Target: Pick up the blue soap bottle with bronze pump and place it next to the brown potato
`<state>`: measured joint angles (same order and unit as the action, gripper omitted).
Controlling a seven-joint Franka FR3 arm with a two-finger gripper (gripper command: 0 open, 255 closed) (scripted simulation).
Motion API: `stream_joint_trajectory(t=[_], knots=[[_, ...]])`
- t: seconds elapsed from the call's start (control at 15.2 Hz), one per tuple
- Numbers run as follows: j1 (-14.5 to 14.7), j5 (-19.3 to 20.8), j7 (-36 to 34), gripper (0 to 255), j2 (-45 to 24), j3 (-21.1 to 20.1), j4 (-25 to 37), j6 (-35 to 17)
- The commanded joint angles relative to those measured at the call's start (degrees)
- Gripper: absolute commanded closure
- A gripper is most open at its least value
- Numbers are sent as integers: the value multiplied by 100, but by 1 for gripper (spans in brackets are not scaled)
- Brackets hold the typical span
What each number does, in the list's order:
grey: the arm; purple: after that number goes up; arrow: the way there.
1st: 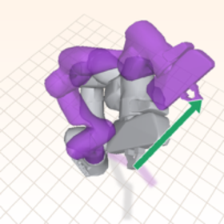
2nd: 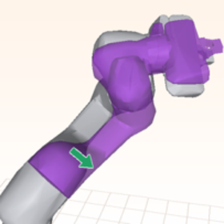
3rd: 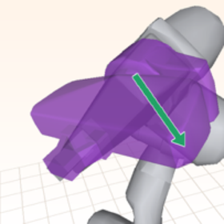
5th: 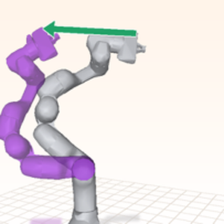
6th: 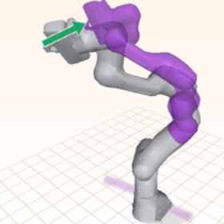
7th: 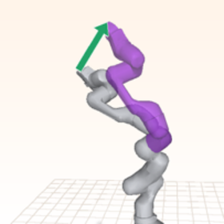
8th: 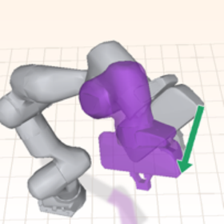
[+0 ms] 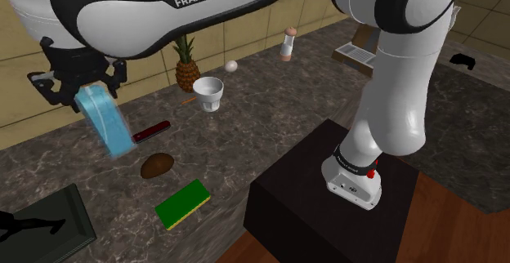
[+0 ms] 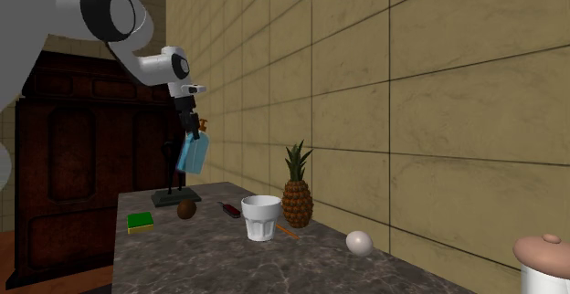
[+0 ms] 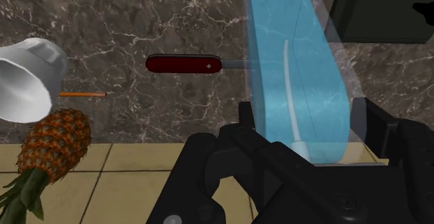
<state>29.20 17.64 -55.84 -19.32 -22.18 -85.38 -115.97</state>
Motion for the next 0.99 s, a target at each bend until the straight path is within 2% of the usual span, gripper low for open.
stream_joint_trajectory(t=[0.0,0.26,0.92], knots=[[265,210,-230,255,-445,-5,538,162],[839,533,-511,255,-1378,52,1821,602],[759,617,-700,255,-1403,104,1094,-124]])
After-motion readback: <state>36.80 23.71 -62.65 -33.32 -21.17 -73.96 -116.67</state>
